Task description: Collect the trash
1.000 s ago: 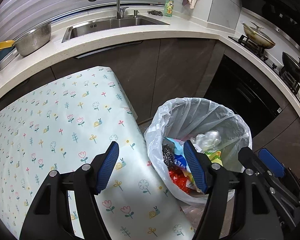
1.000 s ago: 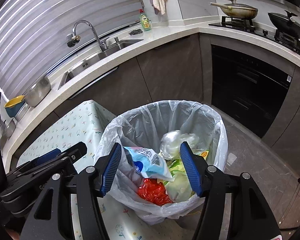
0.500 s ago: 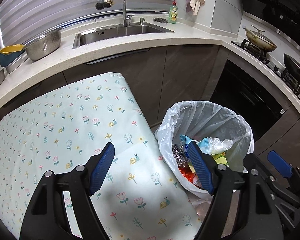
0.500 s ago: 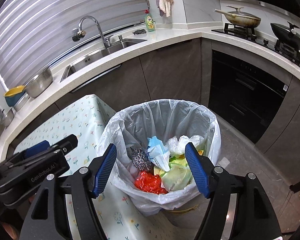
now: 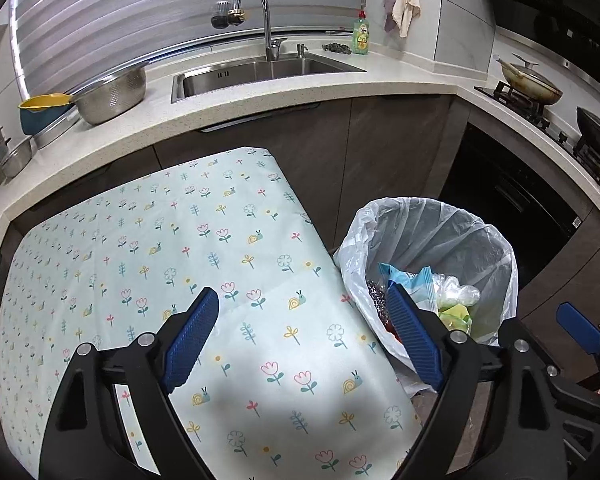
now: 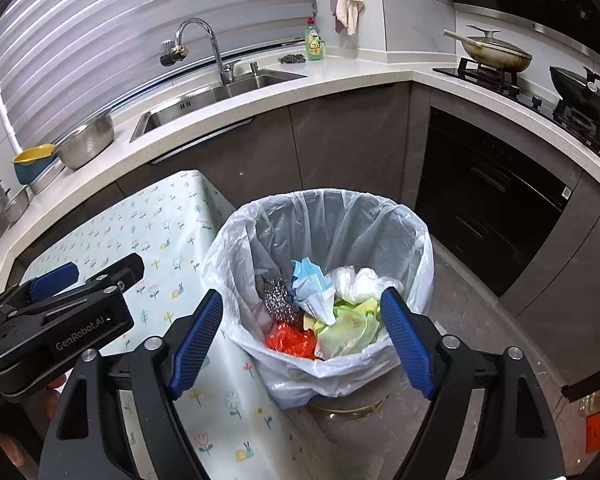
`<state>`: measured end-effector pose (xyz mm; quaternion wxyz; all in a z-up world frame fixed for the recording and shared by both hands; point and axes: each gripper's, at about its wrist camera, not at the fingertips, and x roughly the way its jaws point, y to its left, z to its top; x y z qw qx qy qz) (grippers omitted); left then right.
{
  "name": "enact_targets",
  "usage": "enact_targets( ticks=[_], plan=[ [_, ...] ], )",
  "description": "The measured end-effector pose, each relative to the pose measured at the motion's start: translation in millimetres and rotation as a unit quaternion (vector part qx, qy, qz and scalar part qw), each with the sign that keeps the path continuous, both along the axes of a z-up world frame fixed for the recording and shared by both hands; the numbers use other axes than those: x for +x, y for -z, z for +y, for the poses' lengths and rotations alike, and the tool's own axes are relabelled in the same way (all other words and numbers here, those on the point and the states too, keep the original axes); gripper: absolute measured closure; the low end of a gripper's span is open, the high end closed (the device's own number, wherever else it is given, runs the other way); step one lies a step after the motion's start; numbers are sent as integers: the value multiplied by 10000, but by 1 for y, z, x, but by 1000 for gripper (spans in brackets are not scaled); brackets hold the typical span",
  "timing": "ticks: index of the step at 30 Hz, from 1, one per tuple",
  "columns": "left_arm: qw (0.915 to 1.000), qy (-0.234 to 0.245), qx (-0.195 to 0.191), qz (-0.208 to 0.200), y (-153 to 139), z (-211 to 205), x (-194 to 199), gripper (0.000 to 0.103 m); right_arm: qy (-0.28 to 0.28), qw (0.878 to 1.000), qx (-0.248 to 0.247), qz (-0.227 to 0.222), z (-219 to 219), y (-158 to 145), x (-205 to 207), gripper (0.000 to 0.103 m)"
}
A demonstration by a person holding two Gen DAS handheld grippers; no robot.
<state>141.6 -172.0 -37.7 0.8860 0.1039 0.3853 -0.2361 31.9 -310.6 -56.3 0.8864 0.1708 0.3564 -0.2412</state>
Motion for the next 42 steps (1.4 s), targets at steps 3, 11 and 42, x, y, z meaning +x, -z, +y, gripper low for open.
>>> enact_targets(
  ticks=[3, 11, 42],
  plan=[
    [10000, -2, 32, -4, 2, 2, -5, 20, 5, 10000, 31, 44, 1, 2, -3, 19],
    [9999, -7, 110, 24, 9, 5, -16, 20, -66, 9997, 11, 234, 5, 10, -11, 18],
    [9991, 30, 424, 28, 26, 12, -53, 11, -15, 9976, -164, 665, 14, 28, -48, 7]
  ],
)
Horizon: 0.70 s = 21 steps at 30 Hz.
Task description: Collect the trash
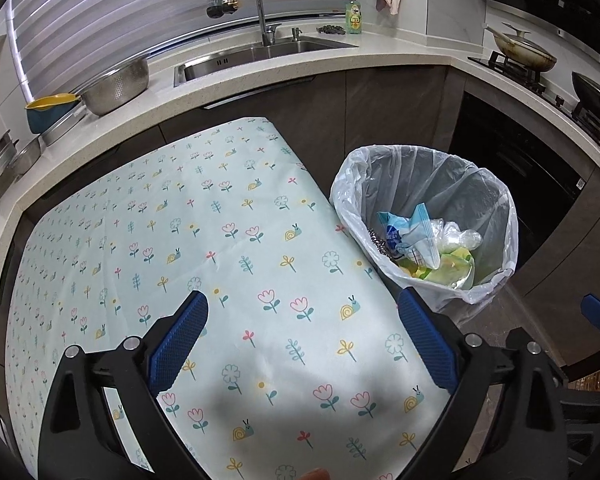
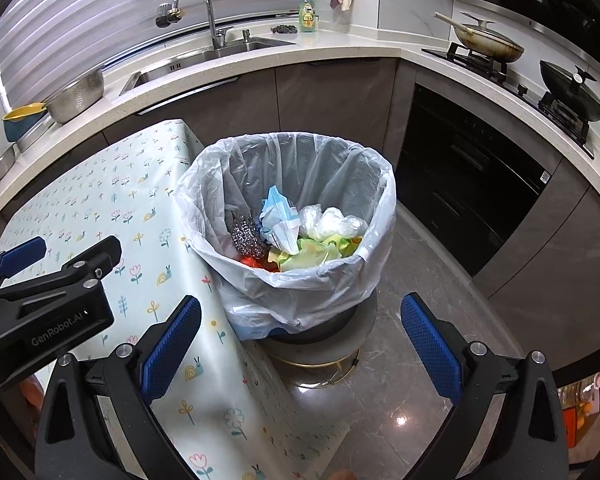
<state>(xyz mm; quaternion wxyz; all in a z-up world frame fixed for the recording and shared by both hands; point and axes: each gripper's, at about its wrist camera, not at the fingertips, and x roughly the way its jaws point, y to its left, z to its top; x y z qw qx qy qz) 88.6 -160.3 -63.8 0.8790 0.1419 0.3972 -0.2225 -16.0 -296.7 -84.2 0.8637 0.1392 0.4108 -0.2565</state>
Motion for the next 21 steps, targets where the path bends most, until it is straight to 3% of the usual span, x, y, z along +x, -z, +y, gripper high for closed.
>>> enact_targets(
  ticks=[21],
  plan=[
    [9998, -111, 127, 109, 13, 9, -2, 11, -92, 9999, -32, 86, 7, 3, 2, 7]
  ],
)
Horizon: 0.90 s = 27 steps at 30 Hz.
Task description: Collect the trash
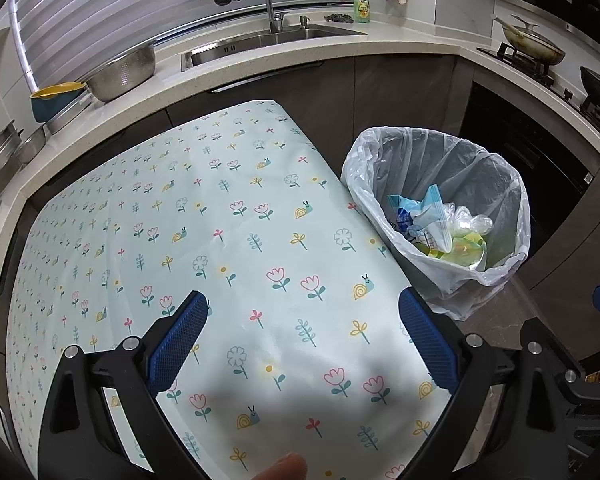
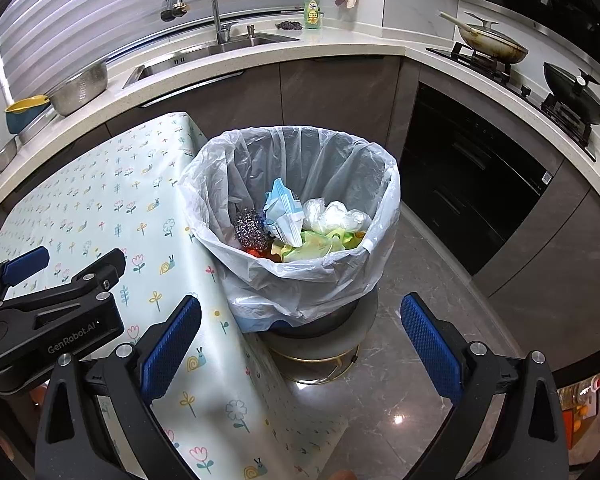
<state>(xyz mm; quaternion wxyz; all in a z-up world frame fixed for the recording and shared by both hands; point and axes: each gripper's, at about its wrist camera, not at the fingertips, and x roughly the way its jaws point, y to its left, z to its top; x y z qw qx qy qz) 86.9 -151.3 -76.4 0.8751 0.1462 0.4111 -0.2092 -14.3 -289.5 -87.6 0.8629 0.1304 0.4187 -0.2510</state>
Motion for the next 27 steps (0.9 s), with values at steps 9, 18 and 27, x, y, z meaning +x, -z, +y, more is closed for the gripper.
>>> enact_targets(
  ticks=[9, 18, 27],
  plan=[
    [10000, -8, 17, -24, -1, -1, -1, 11, -25, 10000, -22, -13, 0, 0, -1, 7],
    [10000, -23, 36, -53, -1, -2, -1, 11, -40, 10000, -60, 10, 1, 0, 0, 7],
    [9999, -31, 59, -84, -1, -2, 1, 11, -48, 10000, -71, 27, 1, 0, 0, 7]
  ],
)
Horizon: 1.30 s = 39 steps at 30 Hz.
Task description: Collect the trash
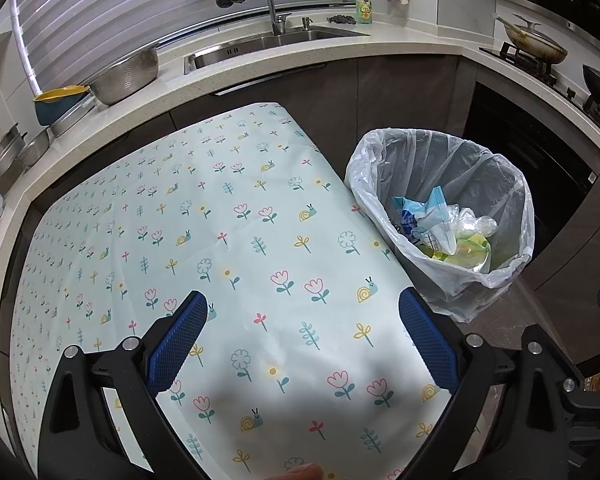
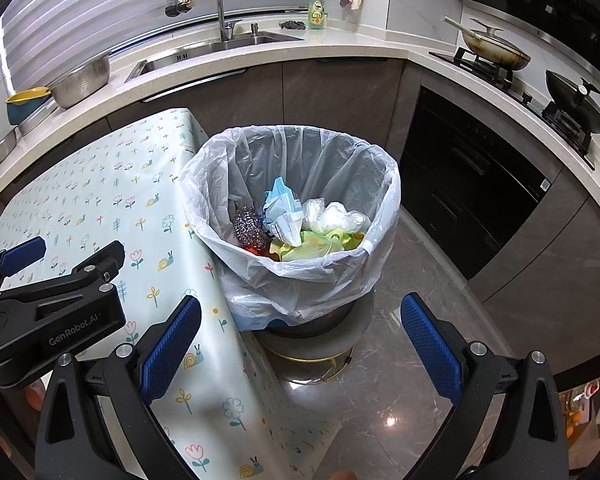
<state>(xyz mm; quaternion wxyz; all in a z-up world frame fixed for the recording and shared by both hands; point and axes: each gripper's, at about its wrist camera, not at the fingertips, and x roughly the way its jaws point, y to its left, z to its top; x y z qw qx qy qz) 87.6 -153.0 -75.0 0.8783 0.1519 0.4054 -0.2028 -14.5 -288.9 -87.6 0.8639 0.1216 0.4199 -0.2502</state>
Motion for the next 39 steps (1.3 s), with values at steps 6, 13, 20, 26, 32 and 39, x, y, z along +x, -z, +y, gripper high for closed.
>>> enact_targets(
  ticks=[6, 13, 20, 26, 32, 39],
  plan=[
    [9999, -114, -21, -31, -2, 3, 4, 11, 4, 10000, -6, 3, 0, 1, -1, 7],
    [9999, -148, -18, -19, 0, 2, 5, 11, -19, 10000, -11, 25, 0, 2, 1, 7],
    [9999, -130, -11, -43, -1, 2, 4, 11, -23, 10000, -18, 24, 0, 1, 1, 7],
    [9999, -130, -14, -51, -1, 2, 4, 11, -26, 10000, -25, 22, 0, 2, 1, 7],
    [9999, -110, -27, -48, -2, 1, 3, 11, -25, 10000, -28, 21, 1, 2, 1, 7],
    [9999, -58, -64, -64, -3, 1, 2, 11, -9, 10000, -38, 18, 0, 3, 1, 7]
  ],
)
